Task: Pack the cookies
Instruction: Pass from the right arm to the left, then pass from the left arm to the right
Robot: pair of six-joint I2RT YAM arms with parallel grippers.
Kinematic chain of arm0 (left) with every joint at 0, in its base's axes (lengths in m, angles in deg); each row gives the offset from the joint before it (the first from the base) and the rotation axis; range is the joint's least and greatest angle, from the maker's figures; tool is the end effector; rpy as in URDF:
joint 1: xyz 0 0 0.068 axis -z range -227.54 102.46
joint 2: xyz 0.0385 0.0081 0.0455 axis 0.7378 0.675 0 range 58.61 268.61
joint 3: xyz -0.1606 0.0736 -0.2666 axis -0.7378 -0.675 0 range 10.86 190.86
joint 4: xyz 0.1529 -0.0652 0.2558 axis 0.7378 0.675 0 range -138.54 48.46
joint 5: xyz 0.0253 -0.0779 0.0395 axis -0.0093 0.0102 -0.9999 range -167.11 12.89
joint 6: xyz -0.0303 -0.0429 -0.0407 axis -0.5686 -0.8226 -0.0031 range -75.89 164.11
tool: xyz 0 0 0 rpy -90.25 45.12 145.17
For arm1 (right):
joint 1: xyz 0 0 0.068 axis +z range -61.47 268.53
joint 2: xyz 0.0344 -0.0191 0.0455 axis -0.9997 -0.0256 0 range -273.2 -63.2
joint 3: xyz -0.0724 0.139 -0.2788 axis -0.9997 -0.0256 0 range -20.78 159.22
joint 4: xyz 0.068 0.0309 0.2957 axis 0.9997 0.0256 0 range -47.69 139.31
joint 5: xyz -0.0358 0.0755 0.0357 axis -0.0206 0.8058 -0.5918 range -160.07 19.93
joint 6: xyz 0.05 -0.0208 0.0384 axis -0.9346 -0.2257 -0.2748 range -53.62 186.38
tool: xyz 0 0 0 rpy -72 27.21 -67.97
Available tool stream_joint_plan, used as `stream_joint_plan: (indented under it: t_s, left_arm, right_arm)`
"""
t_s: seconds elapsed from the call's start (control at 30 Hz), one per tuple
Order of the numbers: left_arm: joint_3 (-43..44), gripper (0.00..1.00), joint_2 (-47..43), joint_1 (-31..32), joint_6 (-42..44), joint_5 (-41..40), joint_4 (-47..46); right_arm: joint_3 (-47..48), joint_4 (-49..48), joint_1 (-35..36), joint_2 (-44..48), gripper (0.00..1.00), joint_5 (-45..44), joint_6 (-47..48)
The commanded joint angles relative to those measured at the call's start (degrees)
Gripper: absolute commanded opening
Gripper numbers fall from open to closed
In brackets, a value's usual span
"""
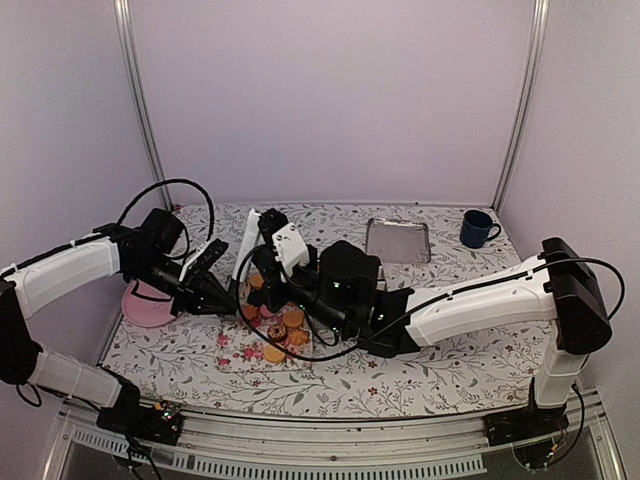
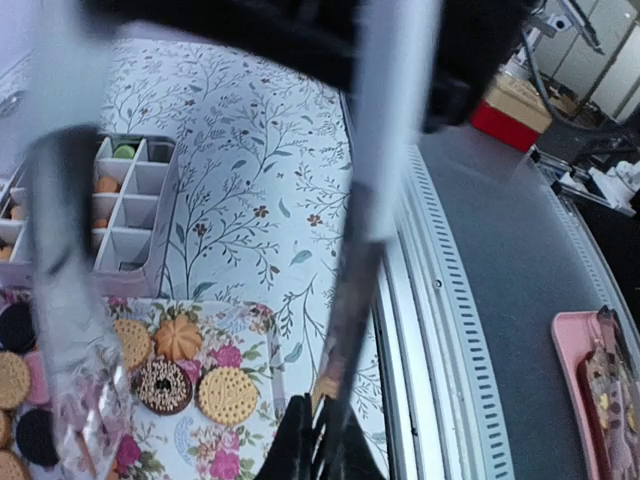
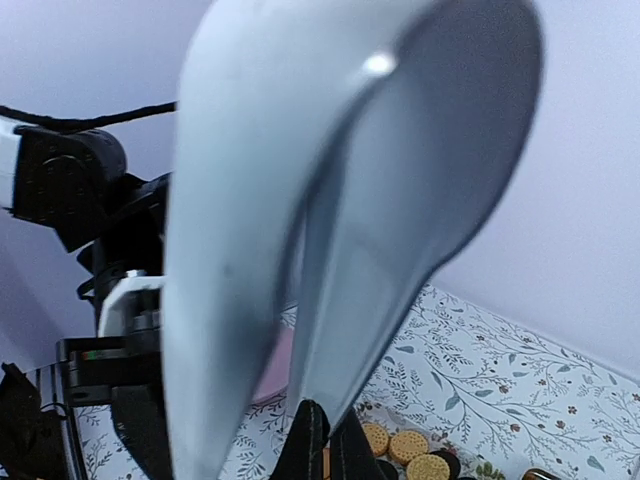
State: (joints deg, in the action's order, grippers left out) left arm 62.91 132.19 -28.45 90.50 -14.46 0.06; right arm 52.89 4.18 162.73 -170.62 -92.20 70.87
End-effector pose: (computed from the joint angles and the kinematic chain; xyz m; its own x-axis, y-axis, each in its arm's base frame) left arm 0.2284 -0.1286 0.2697 -0.2976 0.4551 -0.8393 0.9439 0.0086 -0.3301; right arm 0.1582 0.4864 0.3090 0.0825 0.0252 -0.9963 -0.7850 0.6176 -0.0493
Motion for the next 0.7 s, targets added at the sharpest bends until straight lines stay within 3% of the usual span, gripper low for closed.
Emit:
stream_joint_plan:
  t_s: [0.0,0.2,0.3,0.47,0.67]
  left_arm:
    - [2.12,0.0,0.92,0.78,0.94,-1.57,2.98]
    - [4.14,0.0,1.18,0.92,2.15,-2.82,4.22]
    - [4.26,0.0,1.61,1.48,2.72,-3.94,4.42]
    - [4.83,0.0,2.24,2.68,2.51,-4.0,4.47]
    - [5.81,0.0,2.46,4.46,2.3,-5.35,4.64]
  right_arm:
    - [-1.14,-4.54,-0.58,2.98,0.09,1.9,-0.51]
    - [-9.84,-0.47,-2.22,10.19,0.76,10.7,-3.94]
    - [-15.17,0.82,-4.48,14.93,0.97,18.8,-8.04]
    - [-17.67,0.91,-9.61,18.15,0.99,34.92,-12.88]
    - [-11.29,1.83,-15.35,12.77,0.99,46.97,-17.12]
